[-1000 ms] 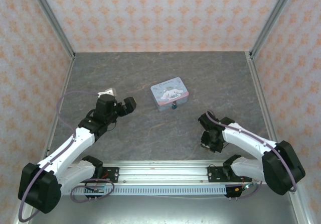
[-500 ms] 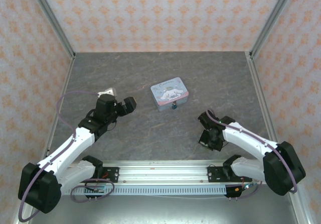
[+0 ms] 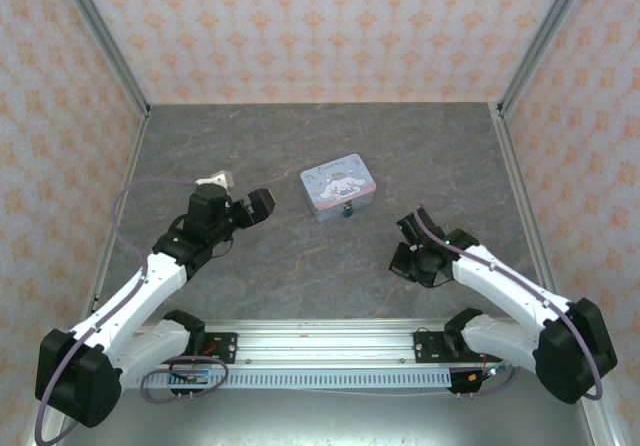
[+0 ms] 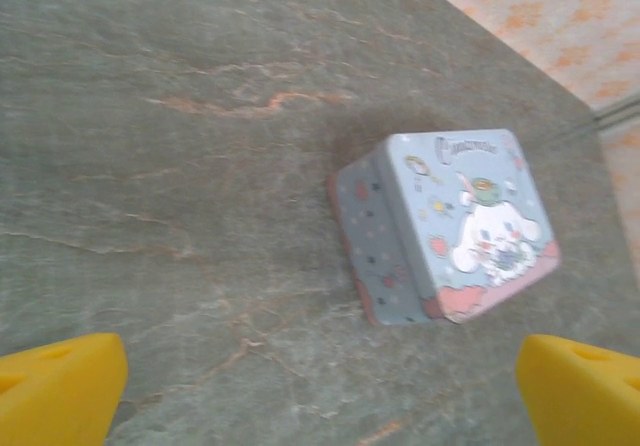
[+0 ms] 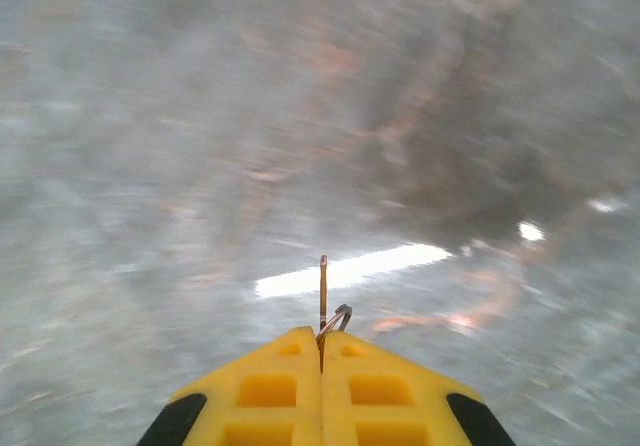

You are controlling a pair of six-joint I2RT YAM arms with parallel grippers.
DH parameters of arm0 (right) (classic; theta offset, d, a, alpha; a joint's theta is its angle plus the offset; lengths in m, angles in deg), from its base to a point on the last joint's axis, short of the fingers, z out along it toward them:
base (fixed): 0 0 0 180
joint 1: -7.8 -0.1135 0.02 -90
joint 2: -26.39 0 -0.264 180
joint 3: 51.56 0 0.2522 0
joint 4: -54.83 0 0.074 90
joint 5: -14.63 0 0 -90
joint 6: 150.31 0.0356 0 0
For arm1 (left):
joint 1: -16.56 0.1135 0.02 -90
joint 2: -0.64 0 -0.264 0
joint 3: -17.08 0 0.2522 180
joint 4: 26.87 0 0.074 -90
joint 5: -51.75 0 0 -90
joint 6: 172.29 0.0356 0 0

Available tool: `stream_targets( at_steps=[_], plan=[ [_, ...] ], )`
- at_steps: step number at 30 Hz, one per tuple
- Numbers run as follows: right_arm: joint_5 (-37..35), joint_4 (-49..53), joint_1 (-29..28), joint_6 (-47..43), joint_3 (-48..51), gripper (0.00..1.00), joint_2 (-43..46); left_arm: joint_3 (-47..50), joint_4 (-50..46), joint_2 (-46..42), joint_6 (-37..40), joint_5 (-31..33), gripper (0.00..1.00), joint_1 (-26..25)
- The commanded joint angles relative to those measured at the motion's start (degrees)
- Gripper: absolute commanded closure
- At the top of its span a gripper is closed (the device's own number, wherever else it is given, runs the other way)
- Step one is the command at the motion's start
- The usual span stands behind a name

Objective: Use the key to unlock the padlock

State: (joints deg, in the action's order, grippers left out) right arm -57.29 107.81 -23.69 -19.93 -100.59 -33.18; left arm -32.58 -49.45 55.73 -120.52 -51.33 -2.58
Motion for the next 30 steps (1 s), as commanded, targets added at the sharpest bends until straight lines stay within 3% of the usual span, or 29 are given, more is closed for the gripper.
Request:
stream_targets(
  at_steps=[1,9,14,22,30],
  plan=[
    [6.8,-14.55,-0.44,-5.92,-2.84,1.0,1.59,-2.84,5.01,-0.8,-2.82,-8.08,0.0,-0.2],
    [24.43,-35.57,-0.42,-17.77,-12.9,1.0,-4.36,-7.82,16.2,1.93,-3.99,-26.16,0.22,-0.26],
    [36.32,-35.44,-0.42,-23.74,-23.11,1.0,-11.14,-10.92,20.16,2.7,-3.74,-33.51,0.27,-0.29],
    [44.32,-34.48,-0.42,-25.99,-30.43,1.0,-17.22,-15.42,19.87,5.05,-1.84,-37.28,0.43,-1.64],
    [45.42,-35.52,-0.68,-26.06,-30.68,1.0,-17.42,-17.41,19.01,8.54,-0.69,-37.3,0.5,-4.01]
  ],
)
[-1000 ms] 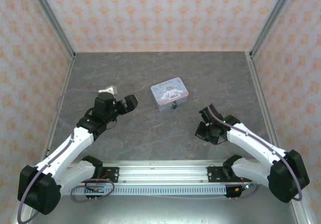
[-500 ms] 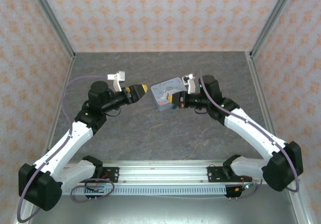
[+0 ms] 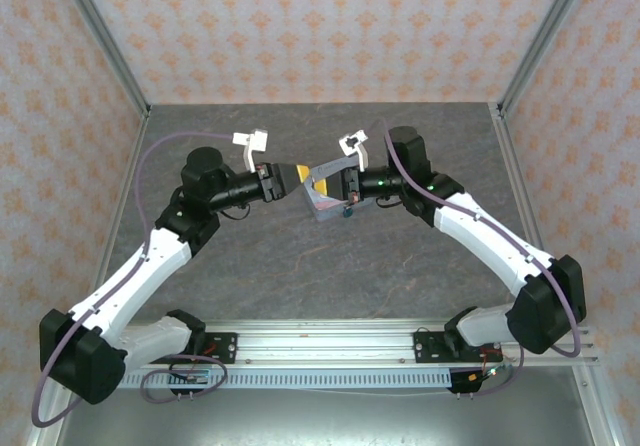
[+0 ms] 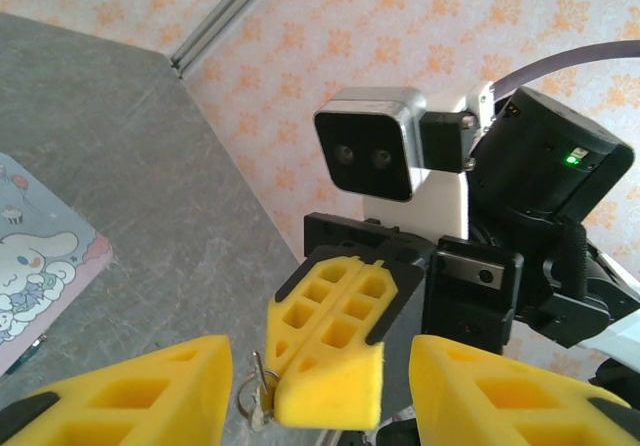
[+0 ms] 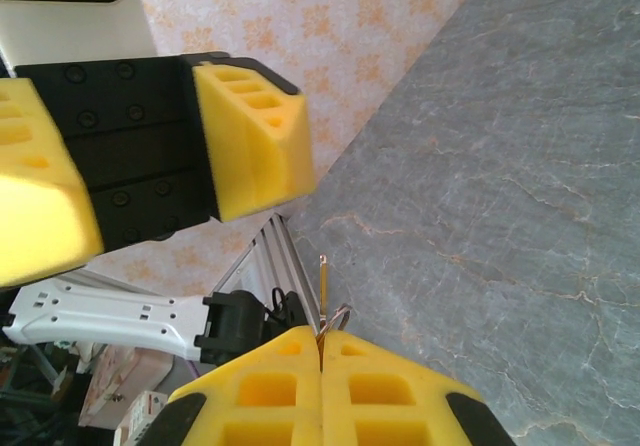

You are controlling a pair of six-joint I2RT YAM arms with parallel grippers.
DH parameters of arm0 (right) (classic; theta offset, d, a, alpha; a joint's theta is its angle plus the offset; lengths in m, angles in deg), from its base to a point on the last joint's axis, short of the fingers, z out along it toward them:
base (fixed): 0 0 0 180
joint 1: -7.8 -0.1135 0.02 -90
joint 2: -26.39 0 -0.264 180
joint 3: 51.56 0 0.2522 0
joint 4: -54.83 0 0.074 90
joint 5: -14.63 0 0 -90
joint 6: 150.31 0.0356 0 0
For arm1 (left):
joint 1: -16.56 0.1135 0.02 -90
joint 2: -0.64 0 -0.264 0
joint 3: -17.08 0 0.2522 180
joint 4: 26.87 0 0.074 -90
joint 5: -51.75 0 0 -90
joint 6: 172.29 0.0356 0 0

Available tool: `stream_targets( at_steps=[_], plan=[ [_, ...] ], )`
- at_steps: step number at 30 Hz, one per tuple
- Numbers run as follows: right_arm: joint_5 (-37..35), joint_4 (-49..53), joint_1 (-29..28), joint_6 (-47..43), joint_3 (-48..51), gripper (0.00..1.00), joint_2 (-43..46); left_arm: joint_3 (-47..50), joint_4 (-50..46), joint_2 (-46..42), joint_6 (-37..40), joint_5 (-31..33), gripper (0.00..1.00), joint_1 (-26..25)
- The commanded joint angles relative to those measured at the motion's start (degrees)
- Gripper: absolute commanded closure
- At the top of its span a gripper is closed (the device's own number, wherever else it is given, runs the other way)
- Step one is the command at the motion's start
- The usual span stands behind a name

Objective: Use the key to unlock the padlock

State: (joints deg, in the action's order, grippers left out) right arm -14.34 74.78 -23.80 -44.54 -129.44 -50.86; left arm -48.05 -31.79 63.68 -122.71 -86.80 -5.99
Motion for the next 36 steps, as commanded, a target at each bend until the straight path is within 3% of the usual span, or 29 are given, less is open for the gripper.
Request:
stream_targets(
  at_steps=[1,12,15,22,28,36],
  plan=[
    [2.51,-2.61,-0.7,-1.53,-1.84,1.0,0.26,-2.06,1.21,0.98,1.49,-1.66,0.5,-0.72],
    [2.29,-4.68,-1.19,-0.84,-1.54,1.0,0.24,-3.45,-1.39,3.04,2.9,-1.63,0.56,-2.46],
    [2.16,-5.04,-1.2,-0.53,-1.54,1.0,0.17,-3.48,-1.5,3.05,3.11,-1.7,0.65,-2.84],
    [0.73,-4.79,-1.19,-0.44,-1.06,1.0,0.72,-3.71,-2.66,2.52,3.64,-0.64,0.97,-2.93],
    [-3.25,1.08,-1.19,-4.86,-0.29,0.8,3.57,-4.52,-4.15,1.35,4.74,1.18,1.0,-2.95],
    [-2.16,-5.89,-1.19,-0.7,0.84,0.64,3.97,-5.43,-3.92,1.55,4.83,1.36,1.0,-3.01]
  ],
)
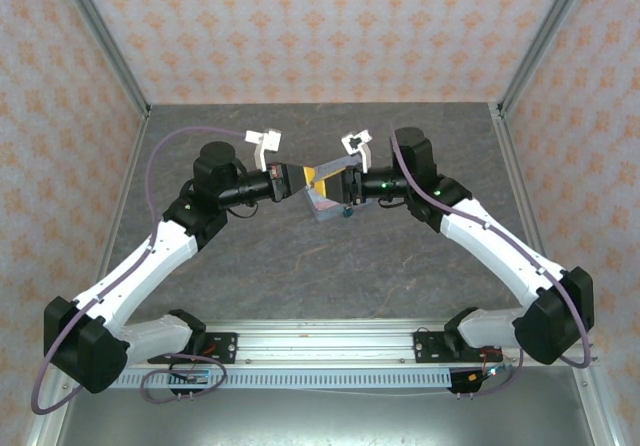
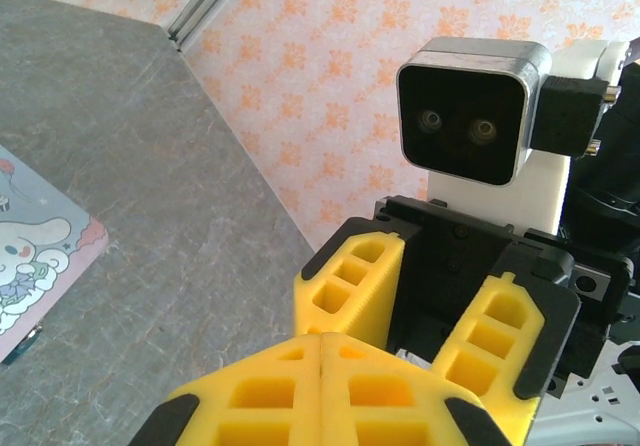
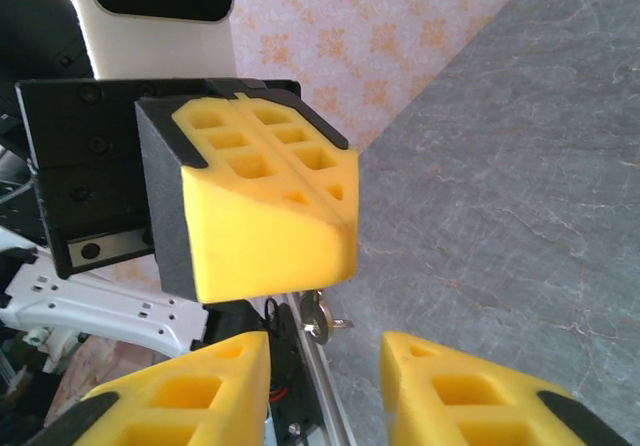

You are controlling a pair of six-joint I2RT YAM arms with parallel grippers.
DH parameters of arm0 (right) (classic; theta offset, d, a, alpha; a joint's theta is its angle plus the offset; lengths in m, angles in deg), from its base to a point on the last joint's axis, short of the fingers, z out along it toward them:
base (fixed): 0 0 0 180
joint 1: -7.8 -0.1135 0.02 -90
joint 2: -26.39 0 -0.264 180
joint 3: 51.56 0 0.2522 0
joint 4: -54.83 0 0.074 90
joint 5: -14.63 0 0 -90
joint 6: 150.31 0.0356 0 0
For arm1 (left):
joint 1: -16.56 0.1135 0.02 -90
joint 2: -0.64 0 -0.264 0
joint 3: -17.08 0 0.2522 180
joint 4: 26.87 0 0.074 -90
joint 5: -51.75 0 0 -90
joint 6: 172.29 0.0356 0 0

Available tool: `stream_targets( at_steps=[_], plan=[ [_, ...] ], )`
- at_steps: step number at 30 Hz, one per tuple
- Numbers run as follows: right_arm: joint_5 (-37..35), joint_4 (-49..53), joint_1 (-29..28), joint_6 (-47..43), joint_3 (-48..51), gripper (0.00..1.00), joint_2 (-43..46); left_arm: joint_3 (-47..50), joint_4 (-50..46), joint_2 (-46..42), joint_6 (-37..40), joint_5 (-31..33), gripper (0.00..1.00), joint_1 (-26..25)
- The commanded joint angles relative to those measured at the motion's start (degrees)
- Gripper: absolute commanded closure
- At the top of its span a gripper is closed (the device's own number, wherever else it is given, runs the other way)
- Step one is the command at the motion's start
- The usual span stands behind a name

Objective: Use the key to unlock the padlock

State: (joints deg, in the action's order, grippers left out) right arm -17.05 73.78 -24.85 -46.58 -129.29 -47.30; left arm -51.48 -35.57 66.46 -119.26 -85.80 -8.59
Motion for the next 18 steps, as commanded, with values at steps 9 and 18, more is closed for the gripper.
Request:
stream_targets(
  at_steps=[9,18],
  plan=[
    [3.26,-12.1,-0.4,6.85,1.62,0.63,-2.68,-2.25,0.04,-1.22,1.38,1.3,1.0,-0.43],
    [2.9,-12.38,-1.9,7.02,2.62,0.64,-3.58,-2.07,0.91,-1.22,0.72,2.89,1.0,-0.43]
  ],
)
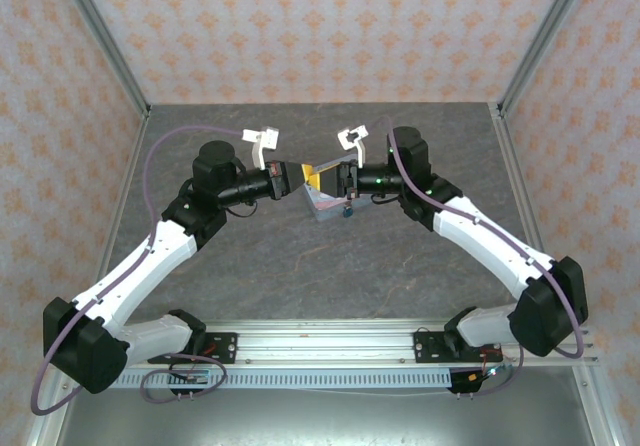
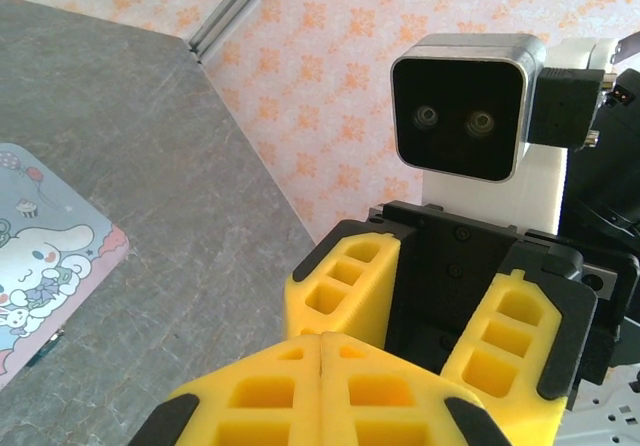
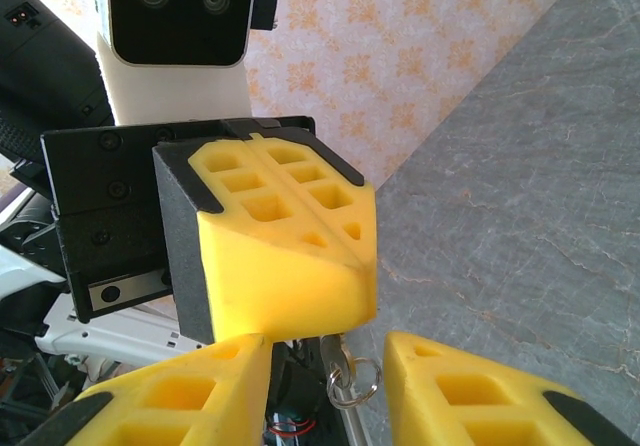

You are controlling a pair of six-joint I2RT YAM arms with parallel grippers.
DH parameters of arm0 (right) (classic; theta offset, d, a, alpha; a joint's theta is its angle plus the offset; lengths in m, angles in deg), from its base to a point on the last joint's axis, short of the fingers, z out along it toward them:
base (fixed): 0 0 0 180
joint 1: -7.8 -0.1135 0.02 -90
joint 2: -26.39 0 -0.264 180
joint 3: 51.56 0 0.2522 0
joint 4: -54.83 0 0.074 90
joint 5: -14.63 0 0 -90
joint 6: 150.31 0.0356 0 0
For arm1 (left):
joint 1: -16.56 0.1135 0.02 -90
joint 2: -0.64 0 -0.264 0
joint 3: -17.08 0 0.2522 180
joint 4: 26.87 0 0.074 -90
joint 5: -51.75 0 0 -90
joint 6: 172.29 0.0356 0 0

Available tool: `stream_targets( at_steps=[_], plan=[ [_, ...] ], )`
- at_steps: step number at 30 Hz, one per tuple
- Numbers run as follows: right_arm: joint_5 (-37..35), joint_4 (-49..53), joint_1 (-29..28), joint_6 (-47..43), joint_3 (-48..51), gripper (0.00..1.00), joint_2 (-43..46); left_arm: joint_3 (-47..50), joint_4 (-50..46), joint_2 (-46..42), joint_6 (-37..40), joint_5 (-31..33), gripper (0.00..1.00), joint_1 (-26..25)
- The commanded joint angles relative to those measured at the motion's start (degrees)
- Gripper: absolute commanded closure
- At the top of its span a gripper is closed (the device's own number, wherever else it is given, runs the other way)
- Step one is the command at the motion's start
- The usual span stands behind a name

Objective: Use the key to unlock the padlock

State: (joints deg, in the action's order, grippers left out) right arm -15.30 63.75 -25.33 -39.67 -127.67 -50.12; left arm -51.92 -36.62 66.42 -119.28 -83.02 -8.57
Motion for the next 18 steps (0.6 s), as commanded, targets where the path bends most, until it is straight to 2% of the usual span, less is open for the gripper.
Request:
stream_targets(
  at_steps=[1,18],
  plan=[
    [0.8,-2.35,-1.44,-0.02,1.25,0.64,-0.59,-1.54,2.05,-1.27,0.7,0.33,1.0,-0.4],
    [-1.89,-4.14,-1.42,0.2,4.38,0.63,2.32,-0.31,3.15,-1.44,-0.62,2.99,1.0,-0.45]
  ],
)
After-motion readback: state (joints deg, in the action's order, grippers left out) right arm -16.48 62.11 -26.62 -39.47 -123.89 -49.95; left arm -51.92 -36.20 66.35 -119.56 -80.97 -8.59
